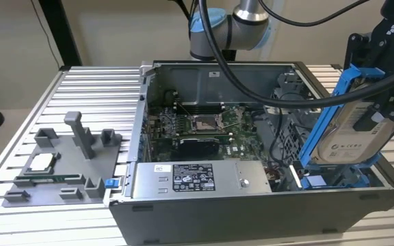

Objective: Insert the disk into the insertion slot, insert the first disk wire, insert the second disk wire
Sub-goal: 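Insert the disk into the insertion slot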

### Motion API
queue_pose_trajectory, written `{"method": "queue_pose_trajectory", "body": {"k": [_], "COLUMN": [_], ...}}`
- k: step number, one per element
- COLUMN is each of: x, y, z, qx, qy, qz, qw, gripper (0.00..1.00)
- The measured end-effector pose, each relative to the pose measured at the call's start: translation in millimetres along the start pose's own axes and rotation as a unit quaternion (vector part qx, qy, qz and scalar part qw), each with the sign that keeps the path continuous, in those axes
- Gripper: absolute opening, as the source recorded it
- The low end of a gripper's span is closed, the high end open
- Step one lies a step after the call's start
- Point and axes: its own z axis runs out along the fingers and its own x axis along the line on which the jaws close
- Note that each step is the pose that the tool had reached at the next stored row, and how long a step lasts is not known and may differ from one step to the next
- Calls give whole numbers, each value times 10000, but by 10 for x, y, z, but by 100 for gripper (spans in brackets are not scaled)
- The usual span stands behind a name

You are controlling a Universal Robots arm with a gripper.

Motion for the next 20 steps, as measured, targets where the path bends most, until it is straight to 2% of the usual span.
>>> {"method": "queue_pose_trajectory", "body": {"k": [2,6,7,14,20], "x": [0,-2,-3,-11,-13], "y": [0,-6,-11,-68,-89], "z": [2,24,36,132,148], "qx": [0,-2,-2,-21,-29], "qy": [-6,-95,-105,-117,-116], "qz": [0,-4,-4,-6,-6], "qw": [10000,10000,9999,9999,9999], "gripper": [0,0,0,0,0]}}
